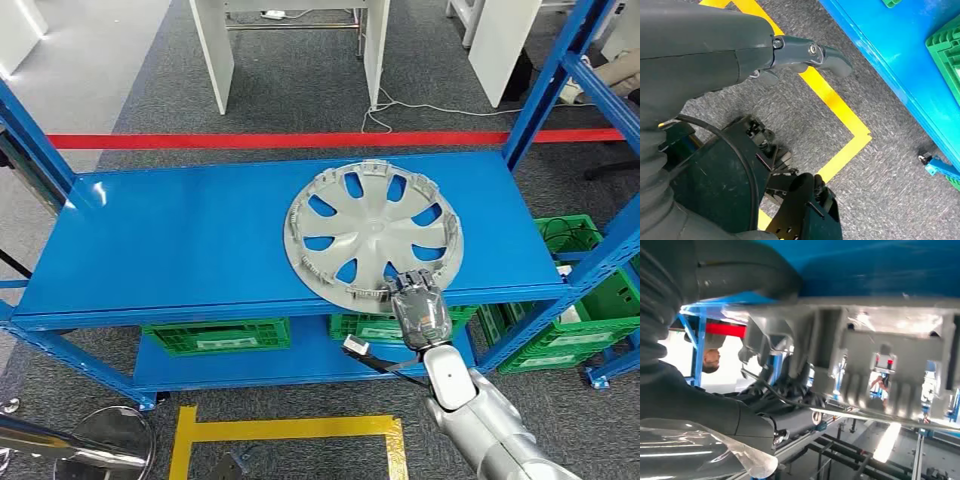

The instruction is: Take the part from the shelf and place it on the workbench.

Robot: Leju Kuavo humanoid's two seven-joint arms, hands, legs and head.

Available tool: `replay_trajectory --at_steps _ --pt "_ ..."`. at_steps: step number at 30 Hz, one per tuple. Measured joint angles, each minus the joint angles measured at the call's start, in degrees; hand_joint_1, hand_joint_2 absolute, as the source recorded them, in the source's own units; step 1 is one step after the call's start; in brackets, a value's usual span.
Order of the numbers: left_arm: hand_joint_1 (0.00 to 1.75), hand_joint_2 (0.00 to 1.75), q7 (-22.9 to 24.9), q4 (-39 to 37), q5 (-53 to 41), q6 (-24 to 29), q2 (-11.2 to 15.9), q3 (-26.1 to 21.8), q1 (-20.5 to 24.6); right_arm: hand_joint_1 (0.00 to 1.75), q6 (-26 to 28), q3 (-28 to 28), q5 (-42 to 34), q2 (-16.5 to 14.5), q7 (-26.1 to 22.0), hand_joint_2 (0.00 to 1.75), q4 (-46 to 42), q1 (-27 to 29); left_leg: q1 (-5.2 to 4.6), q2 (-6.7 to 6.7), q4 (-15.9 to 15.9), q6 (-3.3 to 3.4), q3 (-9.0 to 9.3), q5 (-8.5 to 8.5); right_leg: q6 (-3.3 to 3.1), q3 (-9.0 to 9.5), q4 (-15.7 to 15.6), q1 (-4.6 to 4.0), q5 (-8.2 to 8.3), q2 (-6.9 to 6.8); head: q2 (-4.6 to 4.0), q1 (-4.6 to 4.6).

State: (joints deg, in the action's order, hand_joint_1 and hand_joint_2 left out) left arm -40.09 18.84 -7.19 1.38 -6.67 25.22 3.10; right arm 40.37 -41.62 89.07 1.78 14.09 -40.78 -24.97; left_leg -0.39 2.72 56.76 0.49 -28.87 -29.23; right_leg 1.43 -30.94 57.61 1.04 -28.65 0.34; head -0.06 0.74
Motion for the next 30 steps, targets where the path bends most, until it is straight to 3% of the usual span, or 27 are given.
replay_trajectory --at_steps 13,18,22,25,27,30 --pt "0.00 1.75 0.0 0.0 0.0 0.0 0.0 0.0 0.1 1.75 0.1 -0.3 0.0 -0.7 0.7 1.75 -1.1 0.2 0.00 0.00 0.0 0.04 0.05 0.02 0.03 0.06 0.0 0.02 0.03 -0.01 0.00 -0.02" --pt "0.00 1.75 0.0 0.0 0.2 0.4 0.0 -0.1 0.0 1.75 0.0 -0.9 0.0 -0.1 4.0 1.75 -7.8 2.1 0.00 0.00 0.0 0.04 -0.03 0.02 0.03 -0.02 0.0 0.02 0.02 -0.01 0.01 -0.02" --pt "0.00 1.75 0.0 0.0 0.5 0.9 0.0 -0.4 -0.2 1.75 -0.1 -6.1 0.0 3.3 14.6 1.75 -18.1 1.4 -0.02 0.00 0.0 0.08 -0.32 0.06 0.09 -0.26 0.0 0.07 0.09 0.00 0.02 -0.01" --pt "0.00 1.75 0.0 0.0 1.0 1.0 0.0 -0.8 -0.3 1.75 -0.1 -13.3 0.0 6.9 23.1 1.75 -25.9 -3.6 -0.04 -0.04 0.1 0.14 -0.48 0.13 0.19 -0.49 0.0 0.10 0.21 0.12 0.01 -0.02" --pt "0.00 1.75 0.0 0.0 1.3 0.9 0.0 -1.2 -0.4 1.75 -0.1 -16.8 0.0 9.0 24.6 1.75 -30.6 -7.1 -0.03 -0.06 0.1 0.15 -0.47 0.14 0.20 -0.50 0.0 0.10 0.22 0.14 0.01 -0.02" --pt "0.00 1.75 0.0 0.0 1.6 0.9 0.0 -1.7 -0.5 1.75 -0.1 -18.4 0.0 11.4 20.4 1.75 -37.4 -9.7 -0.03 -0.06 0.1 0.15 -0.47 0.13 0.20 -0.50 0.0 0.09 0.20 0.10 0.01 -0.03"
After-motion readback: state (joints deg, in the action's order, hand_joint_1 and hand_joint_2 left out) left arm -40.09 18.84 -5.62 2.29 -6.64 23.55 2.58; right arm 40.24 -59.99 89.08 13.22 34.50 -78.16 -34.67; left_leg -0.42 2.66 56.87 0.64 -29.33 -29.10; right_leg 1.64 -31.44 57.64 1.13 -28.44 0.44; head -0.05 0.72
